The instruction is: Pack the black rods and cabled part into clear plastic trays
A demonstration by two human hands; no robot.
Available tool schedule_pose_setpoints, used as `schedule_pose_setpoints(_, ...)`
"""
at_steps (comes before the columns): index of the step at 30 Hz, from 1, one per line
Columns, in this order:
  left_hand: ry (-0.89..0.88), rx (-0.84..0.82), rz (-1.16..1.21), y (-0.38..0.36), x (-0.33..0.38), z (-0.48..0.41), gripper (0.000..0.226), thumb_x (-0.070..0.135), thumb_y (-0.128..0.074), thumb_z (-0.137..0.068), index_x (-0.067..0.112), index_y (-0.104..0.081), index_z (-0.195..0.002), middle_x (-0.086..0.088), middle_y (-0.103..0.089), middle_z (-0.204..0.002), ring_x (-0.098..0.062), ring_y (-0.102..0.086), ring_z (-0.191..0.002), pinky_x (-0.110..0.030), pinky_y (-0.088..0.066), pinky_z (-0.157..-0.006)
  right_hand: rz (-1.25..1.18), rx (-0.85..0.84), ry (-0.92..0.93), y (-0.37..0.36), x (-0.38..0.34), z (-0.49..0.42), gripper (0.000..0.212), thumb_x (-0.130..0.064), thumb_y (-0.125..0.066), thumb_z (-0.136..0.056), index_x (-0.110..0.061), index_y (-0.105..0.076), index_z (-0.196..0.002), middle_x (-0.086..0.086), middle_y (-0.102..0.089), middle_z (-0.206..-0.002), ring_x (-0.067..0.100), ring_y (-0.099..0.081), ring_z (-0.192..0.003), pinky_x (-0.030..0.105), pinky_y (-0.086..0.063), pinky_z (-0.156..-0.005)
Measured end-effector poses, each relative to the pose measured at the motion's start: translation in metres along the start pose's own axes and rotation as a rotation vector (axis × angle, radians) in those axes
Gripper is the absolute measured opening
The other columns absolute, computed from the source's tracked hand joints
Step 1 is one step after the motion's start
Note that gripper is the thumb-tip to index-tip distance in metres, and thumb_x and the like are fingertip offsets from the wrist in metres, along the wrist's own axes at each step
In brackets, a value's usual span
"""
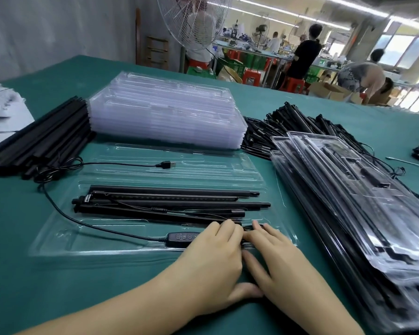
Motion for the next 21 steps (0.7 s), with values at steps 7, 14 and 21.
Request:
schedule_pose_setpoints(7, 0.165, -0.145, 0.007, -0.007, -0.011, 0.003, 0.082, 0.065, -0.016, -0.079, 0.011, -0.077, -0.086, 0.001, -0.066, -0.075, -0.013, -0.058, -0.068, -0.017, -0.05, -0.062, 0.085, -0.035, -0.078, 0.001, 0.001, 0.0, 0.034, -0.04, -0.039, -0.098, -0.033, -0.043, -0.131, 0.001, -0.026, -0.154, 0.012, -0.019, -0.143, 0.011, -0.009, -0.108)
schedule_pose_setpoints(14, 0.105, -0.306, 0.079, -0.005, -0.014, 0.008, 0.069, 0.051, -0.026, -0.084, 0.005, -0.068, -0.116, -0.007, -0.066, -0.107, -0.017, -0.059, -0.095, -0.019, -0.049, -0.084, 0.14, -0.037, -0.044, 0.001, 0.003, -0.009, 0.029, -0.041, -0.026, -0.1, -0.034, -0.048, -0.118, 0.008, -0.04, -0.146, 0.012, -0.035, -0.134, 0.018, -0.025, -0.105)
schedule_pose_setpoints(21, 0.143, -0.119, 0.702, 0.008, -0.053, 0.033, 0.041, 0.025, -0.043, -0.098, 0.017, -0.048, -0.137, 0.005, -0.053, -0.136, -0.005, -0.042, -0.122, -0.022, -0.035, -0.105, 0.178, -0.16, -0.247, 0.003, 0.01, -0.024, 0.043, -0.059, -0.02, -0.095, -0.024, -0.033, -0.072, -0.005, -0.052, -0.089, 0.018, -0.051, -0.107, 0.031, -0.027, -0.068)
Point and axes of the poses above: each hand's wrist, its own z-axis away from the middle knuckle, its own y-axis out of the back of the hand, x = y × z, the point moved 9 cm from there along -z, towards the middle knuckle
